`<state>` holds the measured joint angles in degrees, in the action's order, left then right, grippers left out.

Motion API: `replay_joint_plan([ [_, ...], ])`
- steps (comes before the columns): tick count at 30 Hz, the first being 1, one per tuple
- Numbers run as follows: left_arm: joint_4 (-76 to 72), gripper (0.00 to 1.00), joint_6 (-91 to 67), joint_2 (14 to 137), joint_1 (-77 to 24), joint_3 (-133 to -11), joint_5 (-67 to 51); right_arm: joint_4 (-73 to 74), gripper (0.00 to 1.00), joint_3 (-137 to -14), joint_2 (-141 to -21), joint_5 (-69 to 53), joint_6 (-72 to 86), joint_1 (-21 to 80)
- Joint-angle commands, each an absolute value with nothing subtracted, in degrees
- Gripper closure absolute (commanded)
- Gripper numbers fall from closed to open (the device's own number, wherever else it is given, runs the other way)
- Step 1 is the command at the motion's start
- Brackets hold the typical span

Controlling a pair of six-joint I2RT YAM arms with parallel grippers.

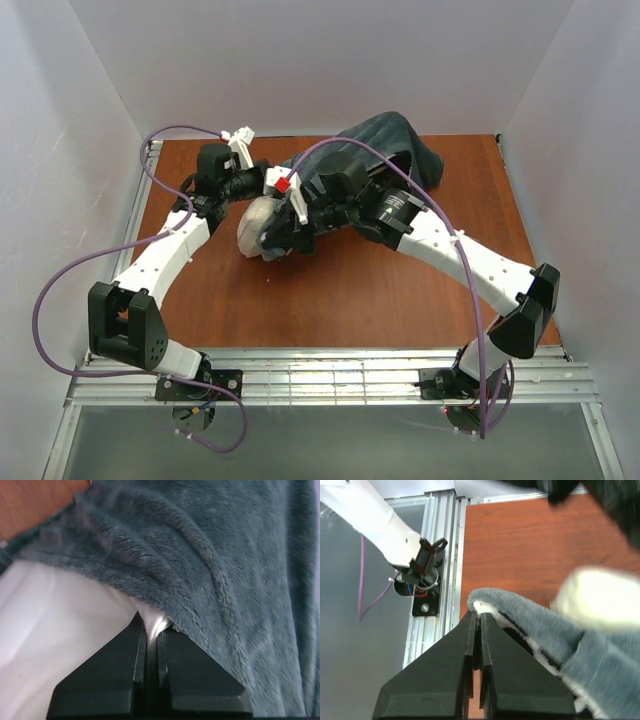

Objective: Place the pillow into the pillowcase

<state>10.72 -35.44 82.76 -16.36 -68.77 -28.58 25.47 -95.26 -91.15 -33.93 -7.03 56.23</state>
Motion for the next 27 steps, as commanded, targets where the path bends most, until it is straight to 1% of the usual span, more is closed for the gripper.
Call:
replay_joint_plan([
  [1,1.50,1.00,-37.63,78.58,-12.58,-72.16,-30.84,25.23,0.99,-88.63,-85.01,-45.00,-10.29,55.10],
  [2,2.28,1.00,-34.40,78.49,-12.57,-72.16,-31.20,24.09,0.99,-84.77,-82.73,-44.91,-8.98,55.46],
  [3,2.72,1.00,-31.49,77.70,-13.44,-71.29,-30.59,22.52,0.99,-79.42,-78.01,-44.74,-7.49,55.46],
  [4,3.16,1.00,-22.42,77.26,-14.75,-70.32,-30.41,20.85,0.99,-70.84,-75.78,-42.82,-6.51,55.37],
  [5,4.90,1.00,-18.15,76.91,-18.86,-69.36,-28.06,19.18,0.96,-66.32,-73.93,-40.98,-5.89,55.37],
  [6,6.31,1.00,-14.63,76.99,-20.72,-66.13,-26.99,19.07,0.85,-63.31,-71.39,-39.74,-5.02,55.02],
  [7,8.07,1.00,-4.93,77.17,-22.74,-64.70,-26.29,19.16,0.62,-59.63,-70.67,-42.25,-3.79,54.41],
  [8,8.78,1.00,-2.14,77.08,-27.29,-62.60,-24.45,21.16,0.54,-59.07,-69.88,-43.32,-3.43,52.93],
  [9,8.88,1.00,1.81,76.82,-28.90,-58.05,-25.74,22.75,0.46,-59.24,-67.87,-44.20,-3.69,51.69],
  [10,9.75,1.00,4.80,76.82,-30.83,-56.27,-24.62,24.76,0.36,-60.46,-66.89,-44.12,-4.56,50.11],
  [11,9.58,1.00,8.66,76.82,-34.94,-54.16,-23.13,27.31,0.35,-64.38,-66.10,-42.64,-6.31,46.79],
  [12,9.75,1.00,10.18,77.25,-36.55,-51.10,-21.55,31.51,0.35,-67.56,-65.40,-40.89,-7.02,44.84],
  [14,9.41,1.00,13.68,79.53,-39.45,-49.23,-20.13,35.32,0.34,-75.27,-65.48,-35.44,-8.69,39.41],
  [15,10.27,1.00,14.84,80.32,-39.81,-49.13,-19.52,36.81,0.33,-76.89,-65.65,-31.42,-9.31,37.55],
  [16,10.54,0.92,15.81,80.07,-39.99,-49.04,-17.68,37.35,0.32,-78.12,-65.92,-28.07,-10.36,36.31],
  [17,10.63,0.79,16.34,78.59,-39.82,-48.87,-16.97,37.27,0.30,-78.92,-66.53,-24.21,-12.20,34.73],
  [18,10.72,0.68,17.30,75.88,-39.73,-48.35,-16.70,37.27,0.30,-79.19,-67.49,-18.60,-13.96,34.11],
  [19,10.81,0.57,17.14,72.63,-39.73,-46.86,-17.57,37.18,0.32,-79.62,-68.72,-15.94,-15.37,33.58],
  [20,11.25,0.38,16.44,64.85,-38.94,-46.32,-18.36,36.74,0.32,-80.15,-72.21,-13.56,-17.29,32.70],
  [22,13.87,0.27,11.45,59.00,-38.06,-48.32,-19.25,37.44,0.33,-84.27,-77.75,-10.38,-18.37,32.17],
  [23,19.11,0.24,8.73,56.63,-36.75,-50.69,-19.34,37.88,0.33,-86.29,-83.87,-9.94,-18.37,31.82],
  [24,22.03,0.24,4.35,56.51,-35.52,-52.71,-19.95,38.32,0.32,-92.49,-87.33,-10.19,-18.54,31.82],
  [25,24.50,0.23,2.57,56.43,-33.94,-54.21,-20.65,40.50,0.32,-95.94,-91.10,-9.76,-17.76,31.90],
  [26,26.70,0.23,1.59,55.56,-30.36,-55.53,-22.05,41.21,0.31,-100.07,-98.45,-9.23,-17.06,31.82],
  [27,26.81,0.21,0.36,55.02,-28.58,-55.20,-22.32,41.83,0.29,-107.15,-102.09,-8.97,-16.88,31.82],
])
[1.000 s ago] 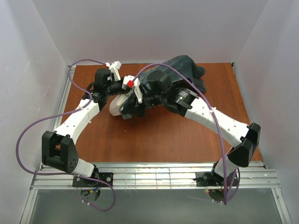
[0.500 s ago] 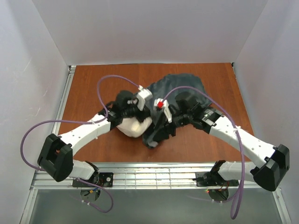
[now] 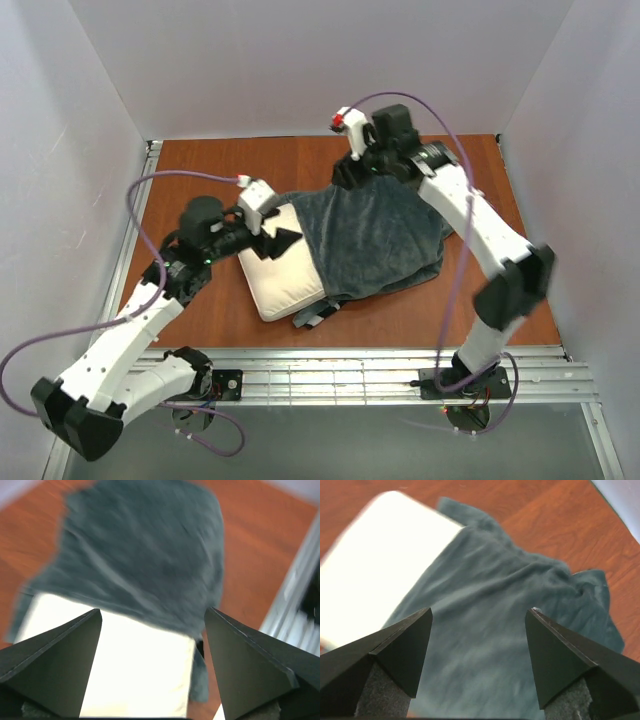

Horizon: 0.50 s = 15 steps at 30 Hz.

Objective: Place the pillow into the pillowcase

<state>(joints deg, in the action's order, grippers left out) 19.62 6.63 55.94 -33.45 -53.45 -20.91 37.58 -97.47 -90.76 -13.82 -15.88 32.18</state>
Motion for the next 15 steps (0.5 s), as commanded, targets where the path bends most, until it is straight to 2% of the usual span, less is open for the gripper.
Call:
replay_joint_plan([
  [1,26.63,0.21,0.35,54.85,-25.43,-54.50,-21.98,43.14,0.28,-111.75,-105.70,-8.53,-16.18,31.82],
  [2,27.41,0.21,-1.74,55.28,-23.57,-53.97,-21.10,43.94,0.26,-115.45,-112.34,-8.79,-15.82,31.99],
  [3,27.77,0.21,-2.89,57.63,-21.29,-53.70,-21.27,43.86,0.18,-118.19,-114.93,-7.05,-16.26,32.60],
  [4,28.38,0.21,-5.16,59.14,-16.40,-53.61,-21.36,43.51,0.15,-121.61,-117.14,-4.77,-18.17,34.61],
  [8,28.74,0.18,-8.43,64.68,-6.34,-52.91,-26.98,43.51,0.12,-124.72,-124.79,-2.11,-19.42,38.14],
  [15,26.81,0.13,-9.93,66.27,-4.66,-49.93,-23.22,42.02,0.14,-122.96,-127.18,1.39,-17.58,42.10],
])
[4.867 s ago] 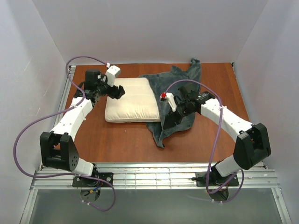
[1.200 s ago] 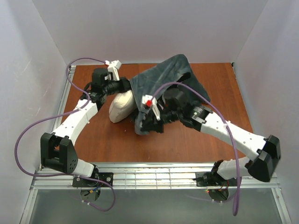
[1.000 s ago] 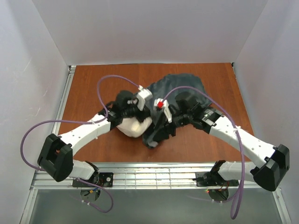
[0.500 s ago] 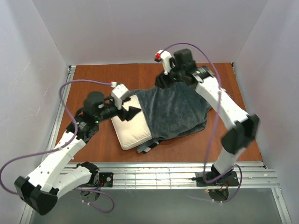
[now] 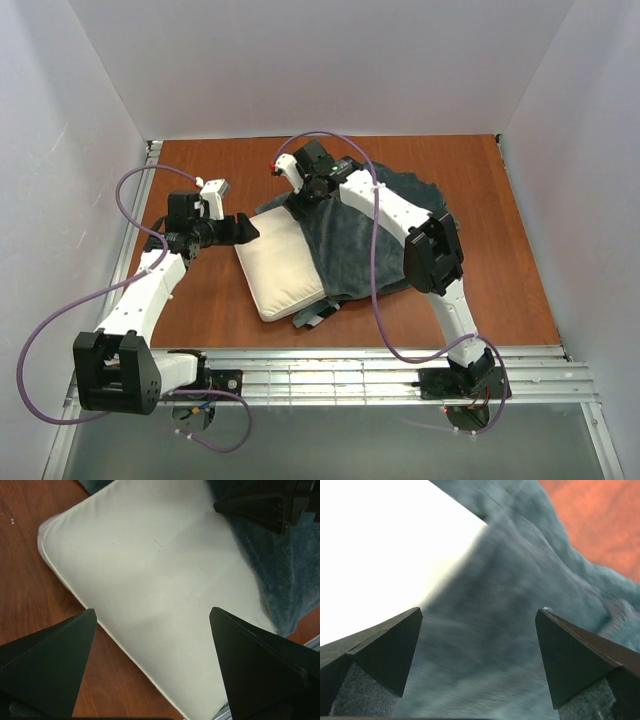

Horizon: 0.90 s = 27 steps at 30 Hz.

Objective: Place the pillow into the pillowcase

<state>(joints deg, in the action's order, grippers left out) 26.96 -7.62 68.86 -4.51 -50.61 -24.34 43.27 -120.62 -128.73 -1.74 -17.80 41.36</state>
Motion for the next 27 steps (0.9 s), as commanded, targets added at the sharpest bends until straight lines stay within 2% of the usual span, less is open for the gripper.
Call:
replay_joint_plan([
  [1,26.81,0.13,-10.28,66.62,-4.66,-49.66,-22.68,41.92,0.14,-122.87,-127.53,1.75,-17.84,42.88],
  [5,26.81,0.12,-13.53,68.63,-4.40,-48.17,-21.80,42.10,0.16,-121.56,-129.02,4.73,-19.07,43.86],
  [7,26.46,0.12,-15.55,69.95,-3.96,-47.29,-21.80,42.45,0.25,-121.11,-130.51,6.50,-19.51,43.95],
  [8,26.28,0.12,-16.08,71.44,-3.52,-47.02,-22.23,42.71,0.33,-121.11,-130.95,8.33,-19.77,43.95],
  [9,26.11,0.12,-17.13,72.24,-2.82,-46.85,-23.02,42.80,0.49,-121.03,-131.39,9.13,-20.56,43.95],
  [11,24.79,0.12,-18.01,74.60,-2.64,-46.06,-25.30,43.42,0.65,-121.37,-132.80,10.28,-21.18,43.95],
  [12,24.18,0.11,-18.97,75.23,-2.64,-45.88,-26.01,43.85,0.84,-122.60,-133.24,10.46,-21.62,43.95],
  [14,21.37,0.08,-19.95,76.63,-2.64,-45.09,-28.02,45.35,0.99,-124.18,-134.38,9.85,-21.88,44.03],
  [18,14.52,0.07,-21.79,80.50,-2.55,-43.34,-32.07,45.88,0.99,-125.77,-132.29,2.31,-21.97,43.86],
  [23,3.36,0.07,-28.02,87.35,-2.55,-41.13,-36.81,44.39,0.99,-124.89,-123.59,-20.59,-19.00,44.03],
  [24,1.95,0.12,-28.73,88.84,-2.55,-41.13,-40.22,44.21,0.99,-124.89,-122.62,-22.31,-18.03,44.29],
  [25,-2.50,0.42,-29.44,91.21,-2.55,-41.13,-43.30,44.03,0.99,-124.89,-121.04,-24.24,-17.32,44.47],
  [27,-7.01,0.71,-31.81,92.37,-2.72,-41.74,-51.02,43.51,0.99,-123.49,-118.49,-28.82,-16.35,45.26],
])
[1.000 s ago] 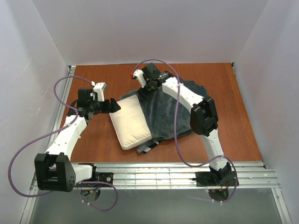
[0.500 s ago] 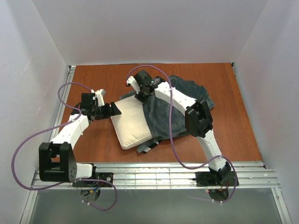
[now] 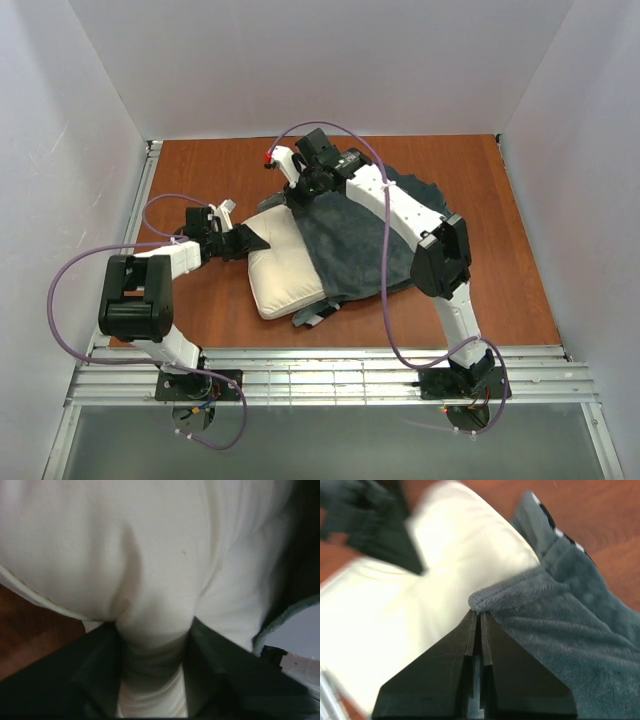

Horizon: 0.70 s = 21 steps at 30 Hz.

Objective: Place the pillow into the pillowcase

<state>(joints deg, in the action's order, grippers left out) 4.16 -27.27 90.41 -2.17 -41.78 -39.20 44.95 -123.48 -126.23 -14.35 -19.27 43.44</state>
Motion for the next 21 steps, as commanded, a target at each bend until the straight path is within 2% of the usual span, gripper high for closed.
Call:
replay_joint_plan([
  [1,-10.95,0.81,-32.95,92.02,-2.72,-41.92,-52.63,43.24,0.99,-122.96,-117.69,-29.61,-15.91,45.61],
  [2,-13.34,0.97,-35.05,91.33,-2.81,-42.01,-54.04,42.98,0.99,-122.70,-117.08,-31.19,-15.13,45.88],
  [3,-15.36,1.00,-35.42,90.36,-3.07,-42.19,-55.10,41.93,0.99,-122.61,-115.77,-31.64,-14.60,46.40],
  [8,-32.39,1.00,-46.37,85.61,-4.65,-42.28,-64.94,38.94,0.99,-123.49,-113.30,-33.84,-10.55,48.77],
  [11,-42.86,1.00,-54.21,83.24,-8.95,-42.80,-67.41,37.80,0.99,-124.71,-112.24,-33.66,-8.70,51.93],
  [14,-54.21,1.00,-64.31,80.43,-10.37,-41.31,-69.60,35.86,0.99,-128.49,-111.54,-29.55,-7.12,52.12],
  [16,-55.55,1.00,-65.84,79.28,-10.11,-39.91,-70.74,32.46,0.99,-131.13,-110.83,-27.69,-5.12,50.11],
  [18,-44.33,1.00,-56.84,78.58,-11.16,-40.17,-68.74,30.42,0.99,-132.44,-109.95,-30.14,-1.77,50.00],
  [20,-47.78,1.00,-57.21,81.97,-12.21,-39.90,-66.45,29.45,0.99,-133.59,-108.91,-30.67,-1.50,54.64],
  [21,-50.86,1.00,-62.18,83.65,-12.30,-39.82,-66.01,28.49,0.99,-132.38,-108.11,-31.72,1.20,55.71],
])
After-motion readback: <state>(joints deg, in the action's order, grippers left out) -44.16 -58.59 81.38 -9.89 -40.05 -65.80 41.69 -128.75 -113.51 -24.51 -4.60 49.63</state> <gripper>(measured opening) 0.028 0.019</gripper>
